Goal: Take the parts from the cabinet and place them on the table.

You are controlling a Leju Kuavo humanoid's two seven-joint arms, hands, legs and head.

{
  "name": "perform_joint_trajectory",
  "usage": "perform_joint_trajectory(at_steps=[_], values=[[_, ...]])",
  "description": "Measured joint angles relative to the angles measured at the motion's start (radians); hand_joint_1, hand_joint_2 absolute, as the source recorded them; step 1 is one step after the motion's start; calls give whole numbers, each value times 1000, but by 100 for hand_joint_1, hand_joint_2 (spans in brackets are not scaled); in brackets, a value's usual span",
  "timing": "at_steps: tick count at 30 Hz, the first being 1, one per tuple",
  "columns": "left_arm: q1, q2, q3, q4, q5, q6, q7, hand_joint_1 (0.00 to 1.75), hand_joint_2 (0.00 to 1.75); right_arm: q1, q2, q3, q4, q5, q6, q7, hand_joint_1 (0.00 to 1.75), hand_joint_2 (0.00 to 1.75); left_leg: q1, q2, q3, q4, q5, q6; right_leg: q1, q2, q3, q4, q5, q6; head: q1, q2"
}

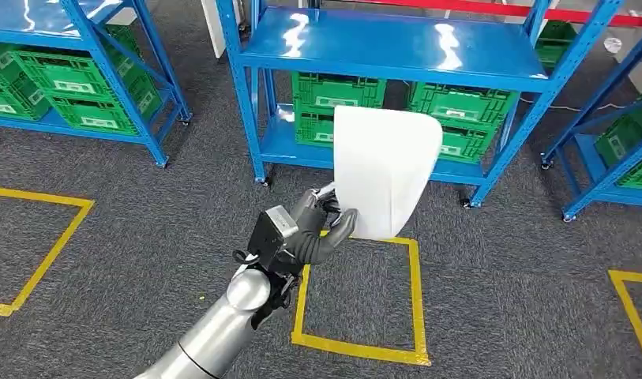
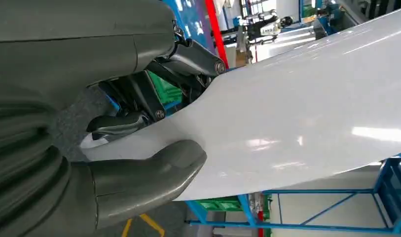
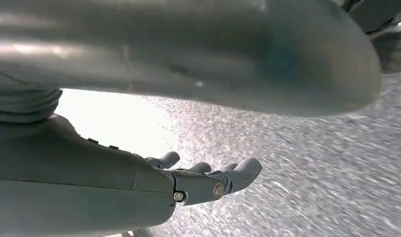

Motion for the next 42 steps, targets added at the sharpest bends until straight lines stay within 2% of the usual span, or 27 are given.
perform_joint_trajectory(at_steps=[1,2,3,6,7,8,10,11,12,14,16,17,18,21,22,23,25,27,28,29,31,32,35,37,39,41,42], values=[[0,0,0,-4,0,0,0,175,175,-2,0,0,0,3,0,0,0,0,0,-1,-12,9,8,-6,-2,0,71,-97,-16,1,0,0],[0,0,0,-10,0,2,1,175,175,-5,0,0,0,5,0,1,0,0,-5,-1,-26,14,14,-14,4,4,119,-178,-62,-2,2,0],[2,0,0,-15,-1,4,2,175,175,-5,0,0,0,6,1,1,0,0,-6,-1,-24,12,23,-19,6,8,114,-178,-64,-19,-1,0],[4,1,0,-16,-5,4,3,175,175,-2,0,0,0,10,2,8,0,0,-5,-2,-25,5,47,-36,6,7,103,-180,-48,-43,2,0],[5,3,0,-16,-6,5,6,175,175,-2,3,0,0,12,2,9,0,0,-1,-4,-34,14,33,-42,2,-1,95,-183,-36,-53,6,0],[5,5,0,-17,-6,6,9,175,175,-3,2,0,0,13,1,10,0,0,-1,-5,-52,51,-23,-49,3,0,83,-184,-26,-57,2,0],[6,7,0,-18,-7,6,10,175,175,-5,2,0,0,14,0,11,0,0,1,-5,-90,197,-140,-54,5,-1,57,-183,-4,-63,0,0],[7,7,0,-18,-7,6,10,175,175,-5,2,0,0,14,0,12,0,0,1,-5,-104,270,-172,-54,6,-1,42,-182,6,-64,-1,0],[9,9,0,-18,-7,6,10,175,175,-5,2,0,0,14,-1,14,0,0,1,-5,-104,310,-175,-54,8,-2,29,-181,16,-65,-1,0],[14,10,0,-18,-7,6,10,175,175,-5,2,0,0,14,-4,16,0,0,-2,-6,-43,265,-122,-41,14,-2,1,-181,34,-65,-2,0],[14,8,0,-18,-8,6,10,175,175,-7,2,0,0,18,-10,18,0,0,-10,2,80,104,-83,-17,19,-8,-17,-181,50,-65,-3,0],[12,7,0,-21,-8,6,10,175,175,-5,4,0,0,25,-12,21,0,0,-21,36,135,12,-124,-5,23,-12,-20,-181,57,-62,-2,0],[9,3,0,-21,-8,5,10,175,175,-2,4,1,0,30,-13,22,0,0,-24,42,164,-27,-133,-7,20,-14,-20,-180,62,-56,-2,0],[8,0,0,-21,-8,4,11,175,175,-2,5,1,0,35,-14,25,0,0,-28,17,147,-33,-119,7,13,-38,-15,-186,76,-37,-6,0],[8,0,0,-20,-8,3,12,175,175,-2,5,2,0,36,-14,25,0,0,-17,11,150,-41,-102,10,11,-34,-19,-177,69,-31,-7,0],[5,-1,0,-20,-8,3,11,175,175,-3,5,2,0,37,-14,24,0,0,-16,5,147,-41,-95,14,11,-15,-30,-150,39,-23,-6,0],[5,-4,0,-19,-8,3,11,175,175,-3,5,2,0,41,-14,24,0,0,-15,-8,126,-40,-77,19,7,-4,-91,6,-65,-11,-1,0],[8,-3,0,-15,-8,3,12,175,175,-3,5,2,0,42,-14,24,0,0,-14,-22,106,-34,-65,17,5,-3,-130,127,-114,-3,-1,0],[11,-3,0,-14,-8,3,12,175,175,-3,5,2,0,42,-14,24,0,0,-13,-31,95,-29,-59,13,2,-3,-117,120,-104,-1,-1,0],[12,-3,0,-13,-8,3,12,175,175,-3,4,2,0,42,-14,24,0,0,-10,-40,86,-23,-57,9,0,-3,-79,69,-78,1,-1,0],[11,-3,0,-12,-10,6,12,175,175,-4,3,2,0,42,-14,24,0,0,-2,-59,70,-2,-55,2,-6,18,45,-123,-13,4,-1,0],[11,-5,0,-12,-11,6,11,175,175,-6,4,2,0,42,-14,24,0,0,-2,-63,59,6,-56,-5,-8,54,68,-170,-38,4,-1,0],[11,-6,0,-11,-11,10,11,175,175,-6,5,2,0,42,-13,26,0,0,-3,-82,47,8,-46,-27,5,33,57,-163,-23,-27,1,0],[12,-5,0,-10,-12,13,11,175,175,-7,5,2,0,42,-14,27,0,0,-4,-86,35,10,-45,-37,-2,14,58,-172,-13,-44,0,0],[11,-4,0,-9,-12,16,10,175,175,-10,5,2,0,41,-14,29,0,0,-3,-32,6,85,-104,-48,-3,0,53,-174,-8,-56,-5,0],[12,-5,0,-5,-12,16,10,175,175,-8,5,2,0,37,-14,28,0,0,2,-17,-68,255,-188,-58,-2,-23,45,-174,-5,-60,-5,0],[14,-3,0,-1,-12,16,10,175,175,-6,5,2,0,35,-14,28,0,0,4,-15,-93,316,-207,-61,-2,-35,41,-173,-2,-60,-5,0]])
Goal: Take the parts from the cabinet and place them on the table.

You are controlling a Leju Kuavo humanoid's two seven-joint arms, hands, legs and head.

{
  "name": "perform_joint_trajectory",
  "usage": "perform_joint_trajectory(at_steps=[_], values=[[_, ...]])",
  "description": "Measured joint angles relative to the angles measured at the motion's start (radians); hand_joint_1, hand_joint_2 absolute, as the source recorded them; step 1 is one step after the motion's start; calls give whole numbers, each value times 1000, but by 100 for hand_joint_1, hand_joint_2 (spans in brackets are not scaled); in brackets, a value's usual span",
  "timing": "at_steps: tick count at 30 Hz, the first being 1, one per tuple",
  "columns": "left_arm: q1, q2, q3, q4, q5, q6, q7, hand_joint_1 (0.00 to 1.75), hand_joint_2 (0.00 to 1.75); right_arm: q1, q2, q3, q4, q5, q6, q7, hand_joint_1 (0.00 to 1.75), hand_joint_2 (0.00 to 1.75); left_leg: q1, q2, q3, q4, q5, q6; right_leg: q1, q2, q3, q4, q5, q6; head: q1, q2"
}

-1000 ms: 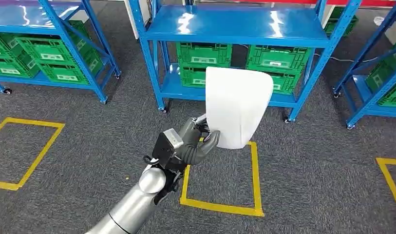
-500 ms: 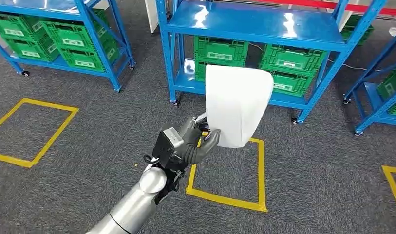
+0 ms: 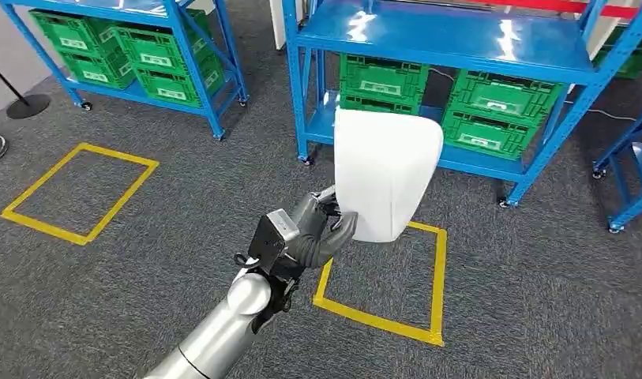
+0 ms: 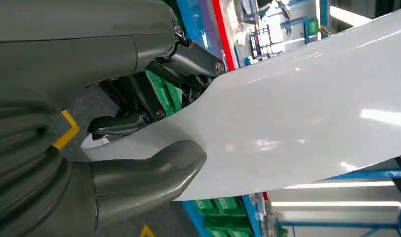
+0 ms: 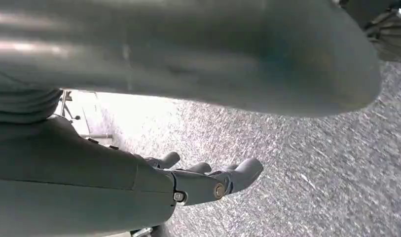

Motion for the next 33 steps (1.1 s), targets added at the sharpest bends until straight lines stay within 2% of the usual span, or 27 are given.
perform_joint_trajectory(at_steps=[1,2,3,4,5,6,8,10,11,12,13,14,15,16,17,19,20,21,24,25,26,27,28,30,31,32,33], values=[[1,1,0,4,0,0,0,175,175,2,0,0,0,-2,0,-2,0,0,2,2,1,8,6,-1,0,-11,-2,0,2,1,0,0],[2,1,0,7,0,0,0,175,175,2,0,0,0,-3,0,-5,0,0,3,6,26,-31,31,-1,0,-23,-4,1,3,2,0,0],[2,1,0,8,0,0,0,175,175,2,0,0,0,-6,1,-7,0,0,4,11,68,-101,64,1,-1,-32,-4,2,4,4,0,0],[1,1,0,8,0,0,-1,175,175,2,0,0,0,-9,2,-9,0,0,4,30,134,-212,106,3,-1,-44,-4,3,5,6,0,0],[-1,0,0,8,0,0,-2,175,175,1,0,0,0,-10,2,-10,0,0,1,85,183,-298,115,7,2,-53,-2,6,5,11,0,0],[-2,-3,0,8,0,0,-1,175,175,1,1,0,0,-10,2,-10,0,0,-6,93,188,-307,113,18,8,-59,-4,10,2,20,1,0],[-2,-3,0,9,0,0,-2,175,175,0,1,0,0,-10,2,-10,0,0,-8,66,171,-306,119,31,7,-76,0,4,8,32,3,0],[-1,-2,0,9,0,0,-2,175,175,-1,2,0,0,-10,2,-10,0,0,-7,42,174,-316,130,50,3,-92,6,0,8,48,2,0],[-2,-3,0,9,0,0,-2,175,175,-2,1,0,0,-10,2,-10,0,0,-2,32,176,-318,137,55,-2,-40,1,16,-9,56,4,0],[-3,-5,0,10,0,1,-2,175,175,-1,2,0,0,-10,2,-10,0,0,-1,23,172,-318,142,62,-3,3,-21,66,-51,57,6,0],[-3,-7,0,11,0,2,-2,175,175,1,2,0,0,-10,2,-10,0,0,-1,12,167,-318,144,66,-2,24,-56,148,-97,58,10,0],[-1,-8,0,13,0,1,-2,175,175,4,1,0,0,-11,2,-10,0,0,-4,-1,162,-316,147,69,-1,30,-96,236,-136,59,11,0],[0,-7,0,15,0,1,-2,175,175,6,1,0,0,-11,2,-10,0,0,-7,-14,158,-314,149,70,1,31,-124,297,-155,57,11,0],[2,-7,0,17,0,1,-1,175,175,8,1,0,0,-11,2,-10,0,0,-8,-29,154,-312,151,70,3,31,-136,319,-152,54,11,0],[2,-7,0,19,0,1,-1,175,175,9,1,0,0,-11,2,-10,0,0,-9,-44,151,-309,152,69,5,32,-123,291,-127,50,11,0],[2,-8,0,19,0,1,-2,175,175,7,1,0,0,-11,2,-10,0,0,-10,-73,150,-302,152,67,7,54,-32,114,-33,38,11,0],[1,-9,0,19,0,1,-2,175,175,7,1,0,0,-11,2,-10,0,0,-9,-82,149,-300,152,66,7,91,7,28,-10,30,11,0],[0,-10,0,19,0,1,-2,175,175,8,0,-1,0,-11,2,-10,0,0,-14,-90,144,-298,154,59,7,113,15,14,-27,29,10,0],[1,-10,0,20,0,1,-2,175,175,5,0,-1,0,-11,2,-10,0,0,-4,-121,134,-304,166,37,14,83,13,10,-17,22,11,0],[1,-10,0,19,0,1,-2,175,175,4,1,-1,0,-11,2,-10,0,0,-9,-132,129,-307,167,31,7,71,16,0,-11,14,10,0],[2,-9,0,19,0,1,-2,175,175,3,5,-1,0,-11,3,-13,0,0,-12,-95,126,-295,159,28,3,54,21,-9,-5,7,12,0],[-2,-8,0,19,0,1,-1,175,175,4,3,-1,0,-11,1,-21,0,0,-16,-43,107,-258,131,24,3,46,22,-12,-4,-1,1,0],[-3,-8,0,19,0,1,-2,175,175,6,2,-1,0,-13,-1,-27,0,0,-13,-19,79,-198,98,18,4,34,21,-12,-4,-4,0,0],[2,-6,0,19,0,1,-2,175,175,9,2,-2,0,-11,-1,-40,0,0,-3,-3,3,-37,29,9,4,4,19,-11,-4,-5,0,0],[5,-2,0,19,0,1,-2,175,175,10,2,-2,0,-2,6,-48,0,0,3,0,-17,5,26,3,4,-13,18,-11,-4,-5,0,0],[6,0,0,19,0,1,-2,175,175,10,3,-2,0,5,6,-54,0,0,7,4,-7,-14,46,0,3,-25,18,-11,-5,-4,0,0],[6,1,0,19,0,2,-2,175,175,9,4,-2,0,11,6,-64,0,0,10,11,28,-77,82,-3,2,-39,19,-10,-5,-2,0,0]])
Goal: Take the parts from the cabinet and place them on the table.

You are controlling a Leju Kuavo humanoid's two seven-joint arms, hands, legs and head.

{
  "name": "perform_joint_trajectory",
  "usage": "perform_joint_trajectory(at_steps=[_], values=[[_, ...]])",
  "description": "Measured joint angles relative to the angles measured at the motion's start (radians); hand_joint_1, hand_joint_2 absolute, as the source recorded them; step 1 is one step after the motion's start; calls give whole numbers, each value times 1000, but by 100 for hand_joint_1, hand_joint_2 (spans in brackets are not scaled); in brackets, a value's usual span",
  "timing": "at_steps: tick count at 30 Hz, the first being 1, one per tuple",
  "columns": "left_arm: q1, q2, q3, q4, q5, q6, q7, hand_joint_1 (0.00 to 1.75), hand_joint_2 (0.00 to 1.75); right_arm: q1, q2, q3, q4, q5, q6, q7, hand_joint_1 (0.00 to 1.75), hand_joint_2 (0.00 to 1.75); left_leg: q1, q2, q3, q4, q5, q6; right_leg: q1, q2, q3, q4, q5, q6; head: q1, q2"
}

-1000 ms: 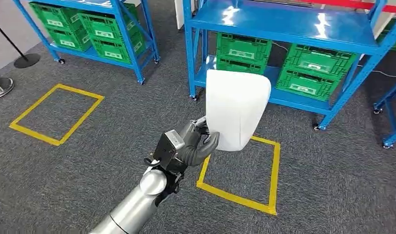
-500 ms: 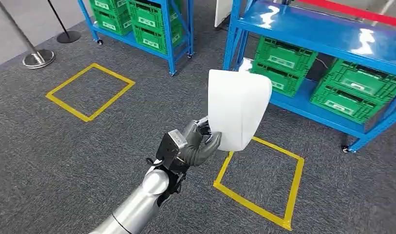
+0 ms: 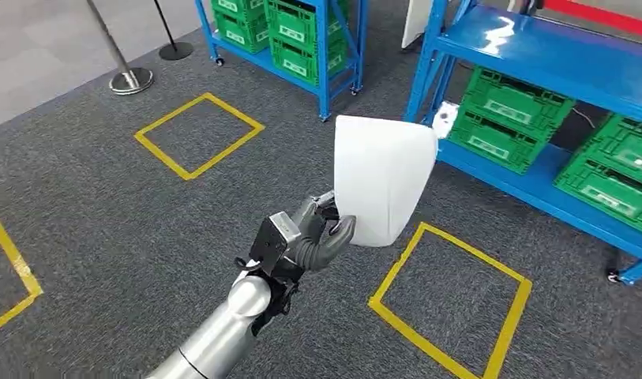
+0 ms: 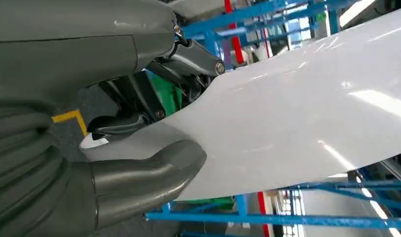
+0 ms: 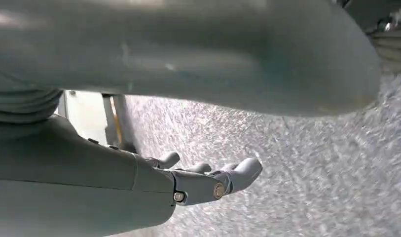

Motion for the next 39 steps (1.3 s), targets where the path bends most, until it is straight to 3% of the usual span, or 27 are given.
perform_joint_trajectory(at_steps=[1,2,3,4,7,8,10,12,13,14,16,17,18,20,22,23,24,25,27,29,30,31,32,33,34,38,39], values=[[0,0,0,-1,0,0,0,175,175,-2,1,0,0,2,0,-7,0,0,2,12,49,-90,40,-1,-2,-12,1,2,-2,3,0,0],[-1,0,0,-3,0,0,0,175,175,-5,1,0,0,6,5,-12,0,0,2,42,102,-183,72,-1,-3,-23,2,6,-4,8,0,0],[-2,0,0,-7,0,0,0,175,175,-7,0,0,0,7,11,-13,0,0,-8,84,120,-227,57,5,4,-31,2,10,-8,17,0,0],[-2,-1,0,-11,0,0,0,175,175,-10,0,0,0,5,21,-10,0,0,-6,71,124,-229,67,18,5,-39,1,12,-10,27,2,0],[0,4,1,-19,0,7,2,175,175,-17,0,0,0,-1,16,19,0,0,-13,33,106,-228,72,36,1,-70,10,5,-7,45,2,0],[2,4,1,-23,0,7,2,175,175,-18,0,0,-1,0,15,23,0,0,-3,19,117,-237,80,47,-4,-60,8,10,-15,55,3,0],[3,2,1,-29,0,10,2,175,175,-16,-1,0,0,1,13,24,0,0,-3,-1,112,-237,86,57,-7,39,-27,101,-82,57,8,0],[7,0,1,-31,0,10,2,175,175,-11,-3,0,0,1,13,28,0,0,-6,-29,105,-237,89,61,-4,70,-108,273,-159,57,11,0],[12,0,1,-31,0,10,3,175,175,-8,-3,0,0,2,13,29,0,0,-8,-45,103,-236,90,63,-2,72,-136,325,-170,55,11,0],[16,0,1,-31,0,10,3,175,175,-6,-4,0,0,2,13,29,0,0,-9,-61,102,-234,91,62,0,73,-137,321,-153,51,11,0],[18,0,1,-32,0,10,3,175,175,-6,-4,0,0,2,13,28,0,0,-9,-93,102,-228,92,59,3,84,-75,191,-71,42,11,0],[17,0,1,-35,0,10,3,175,175,-6,-5,0,0,2,13,27,0,0,-8,-106,102,-225,92,57,2,108,-25,90,-25,37,11,0],[17,0,1,-38,0,10,3,175,175,-6,-7,0,0,2,12,27,0,0,-6,-115,99,-223,92,54,-3,175,4,26,-26,31,11,0],[18,-1,1,-43,-2,10,5,175,175,-7,-7,0,0,5,10,24,0,0,-8,-139,88,-224,99,36,4,159,2,19,-23,31,11,0],[19,2,1,-48,-6,9,8,175,175,-7,-7,0,0,5,7,22,0,0,-3,-165,86,-234,108,20,7,137,5,18,-19,20,11,0],[19,4,2,-52,-6,9,8,175,175,-8,-5,0,0,6,7,20,0,0,-7,-165,79,-230,107,16,-6,120,8,6,-11,9,11,0],[19,5,2,-56,-6,9,8,175,175,-9,-6,0,-1,7,5,19,0,0,-14,-91,69,-207,91,16,-2,106,11,2,-9,3,10,0],[16,6,3,-58,-6,9,9,175,175,-9,-6,0,-1,8,4,18,0,0,-14,-44,44,-155,57,13,0,93,11,2,-8,-4,2,0],[18,6,3,-63,-7,9,10,175,175,-6,-6,0,0,9,4,18,0,0,-11,-11,-29,3,-21,6,5,60,10,2,-10,-7,1,0],[22,11,3,-64,-7,8,10,175,175,-5,-6,0,-1,10,4,19,0,0,-8,-7,-63,84,-37,2,5,25,9,2,-11,-7,1,0],[24,12,3,-65,-7,7,11,175,175,-5,-6,0,-1,10,4,19,0,0,-7,-5,-44,51,-14,3,5,11,10,2,-12,-6,1,0],[24,13,3,-67,-7,6,11,175,175,-7,-6,0,-1,11,4,19,0,0,-7,2,4,-30,26,4,5,-4,11,2,-13,-4,1,0],[24,13,3,-69,-7,6,11,175,175,-9,-6,0,-1,11,4,18,0,0,-7,22,65,-138,67,8,5,-18,14,3,-15,-1,1,0],[24,13,3,-73,-8,6,11,175,175,-11,-6,0,-1,11,3,18,0,0,-10,61,108,-208,84,12,6,-28,17,4,-17,3,1,0],[22,13,3,-76,-8,6,11,175,175,-12,-7,0,-1,11,2,18,0,0,-21,82,123,-231,71,18,15,-35,16,9,-23,10,1,0],[23,15,3,-78,-9,3,11,175,175,-19,-4,0,-1,12,-2,19,0,0,-20,26,111,-237,85,46,12,-77,24,5,-23,32,2,0],[24,14,3,-81,-10,3,10,175,175,-20,-4,0,-1,12,-2,19,0,0,-14,15,114,-240,90,53,4,-23,18,19,-36,40,3,0]])
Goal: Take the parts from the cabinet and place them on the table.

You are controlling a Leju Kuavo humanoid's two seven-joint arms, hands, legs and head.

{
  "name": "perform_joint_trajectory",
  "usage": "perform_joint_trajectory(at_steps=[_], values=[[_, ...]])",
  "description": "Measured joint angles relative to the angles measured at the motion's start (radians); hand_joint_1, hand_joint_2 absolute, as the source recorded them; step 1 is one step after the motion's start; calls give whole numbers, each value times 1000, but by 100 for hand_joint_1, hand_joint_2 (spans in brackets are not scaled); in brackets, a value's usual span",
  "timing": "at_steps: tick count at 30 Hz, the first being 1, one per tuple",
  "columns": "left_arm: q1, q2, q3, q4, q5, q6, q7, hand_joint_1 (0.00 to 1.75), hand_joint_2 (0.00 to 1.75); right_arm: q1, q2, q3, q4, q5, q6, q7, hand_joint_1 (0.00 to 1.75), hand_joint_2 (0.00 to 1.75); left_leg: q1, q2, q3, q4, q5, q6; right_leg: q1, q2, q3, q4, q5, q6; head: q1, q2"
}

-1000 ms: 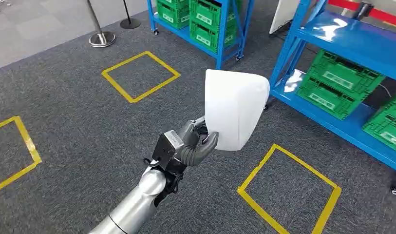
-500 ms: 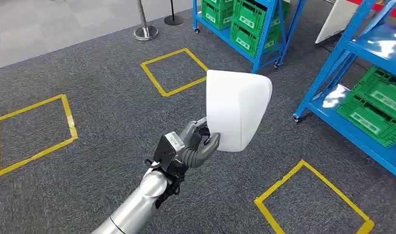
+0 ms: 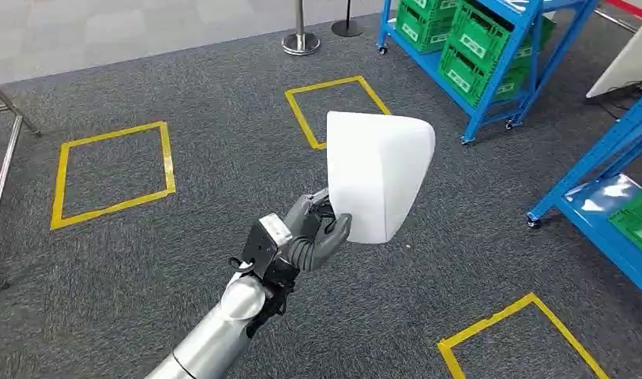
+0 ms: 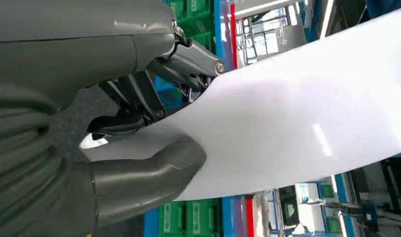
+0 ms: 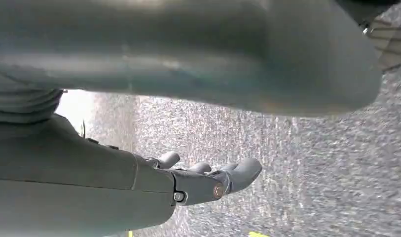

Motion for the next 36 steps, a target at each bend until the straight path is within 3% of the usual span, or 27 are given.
perform_joint_trajectory(at_steps=[1,2,4,5,6,8,9,10,12,14,15,16,17,19,20,21,23,24,25,26,29,30,31,32,34,35,36], values=[[-2,-2,0,-1,0,0,1,175,175,1,0,0,0,0,-2,0,0,0,3,-8,-2,0,2,5,-2,58,-20,43,-30,2,1,0],[-3,-4,0,-2,0,0,1,175,175,2,0,0,0,0,-1,0,0,0,3,-21,-4,0,3,8,-2,85,-58,122,-71,4,6,0],[-2,-3,0,-1,0,0,1,175,175,7,0,0,0,-1,-1,2,0,0,1,-50,-8,1,5,11,-1,96,-141,287,-132,7,7,0],[0,-3,0,0,-1,0,2,175,175,8,0,0,0,0,0,2,0,0,0,-65,-10,3,6,11,-1,97,-159,314,-129,6,7,0],[1,-3,0,0,-1,-6,7,175,175,9,0,0,0,0,0,2,0,0,0,-81,-10,4,6,11,-1,98,-153,294,-103,4,7,0],[1,-2,0,1,-1,-23,14,175,175,5,0,0,0,2,1,3,0,0,1,-113,-9,10,8,8,-2,113,-77,130,-8,-3,7,0],[1,-2,0,0,-1,-25,7,175,175,4,0,0,0,3,2,4,0,0,3,-126,-10,13,8,5,-5,146,-31,35,30,-6,7,0],[1,-2,0,-2,0,-26,-2,175,175,4,-1,0,0,4,4,6,0,0,1,-133,-15,15,8,-2,-8,203,-18,6,11,-8,7,0],[2,-1,0,-6,0,-26,-13,175,175,1,-1,0,0,5,7,6,0,0,4,-157,-24,14,12,-18,0,177,-20,2,16,-12,6,0],[4,2,0,-9,0,-27,-16,175,175,0,-1,0,0,5,7,6,0,0,6,-183,-34,4,21,-35,0,153,-11,-5,22,-27,7,0],[6,5,0,-11,0,-27,-17,175,175,-1,0,0,0,5,8,5,0,0,5,-146,-36,16,16,-34,-5,133,-9,-15,30,-36,6,0],[4,7,0,-12,0,-27,-18,175,175,-1,0,0,0,5,7,5,0,0,0,-79,-51,46,-10,-37,-4,124,-7,-18,32,-44,0,0],[4,6,0,-13,0,-27,-19,175,175,0,0,0,0,5,7,6,0,0,1,-44,-82,111,-54,-43,0,109,-8,-18,32,-48,-2,0],[7,8,0,-13,0,-27,-19,175,175,4,0,0,0,5,7,6,0,0,6,-27,-155,268,-126,-51,3,77,-8,-18,29,-52,-1,0],[9,11,0,-13,0,-27,-19,175,175,5,-1,0,0,5,8,6,0,0,8,-25,-179,320,-137,-54,4,59,-8,-17,28,-52,-2,0],[10,13,0,-13,0,-27,-20,175,175,4,-1,0,0,5,8,5,0,0,9,-23,-172,310,-121,-56,4,44,-8,-17,27,-51,-2,0],[12,15,0,-17,0,-24,-24,175,175,3,-1,0,0,5,8,5,0,0,11,-8,-92,169,-49,-56,3,15,-4,-16,24,-47,-2,0],[11,15,0,-22,-2,-20,-20,175,175,3,-1,0,0,5,8,3,0,0,11,19,-38,75,-14,-55,3,4,-1,-14,20,-43,-2,0],[11,15,0,-27,-5,-15,-16,175,175,4,-1,0,0,6,8,3,0,0,6,73,-10,14,-15,-46,8,-7,0,-10,15,-36,-2,0],[11,14,0,-28,-6,-11,-12,175,175,4,-1,0,0,8,8,2,0,0,5,63,-2,11,-5,-37,14,-15,3,-6,9,-30,1,0],[11,18,4,-27,-11,4,-6,175,175,1,0,0,0,11,8,2,0,0,-2,22,-10,14,-5,-19,9,-48,13,-12,6,-15,0,0],[12,18,6,-28,-16,9,-7,175,175,0,0,0,0,14,8,2,0,0,6,9,-4,6,1,-9,3,-41,13,-9,-1,-6,0,0],[11,18,6,-27,-20,13,-8,175,175,-1,0,0,0,18,9,2,0,0,9,-3,-4,4,4,-5,-2,33,2,20,-23,0,1,0],[11,17,6,-26,-21,16,-9,175,175,0,0,0,0,19,11,2,0,0,10,-13,-6,4,5,0,-3,73,-26,81,-59,1,3,0],[12,16,6,-24,-28,16,-10,175,175,4,-1,0,0,20,13,2,0,0,9,-41,-9,5,6,4,-2,95,-107,242,-127,4,6,0],[14,17,6,-20,-29,16,-10,175,175,7,-2,0,0,21,13,2,0,0,8,-59,-9,7,6,4,-2,96,-143,303,-138,4,6,0],[16,18,6,-18,-30,16,-10,175,175,9,-2,0,0,21,13,2,0,0,8,-74,-9,9,6,4,-2,98,-152,308,-123,3,6,0]])
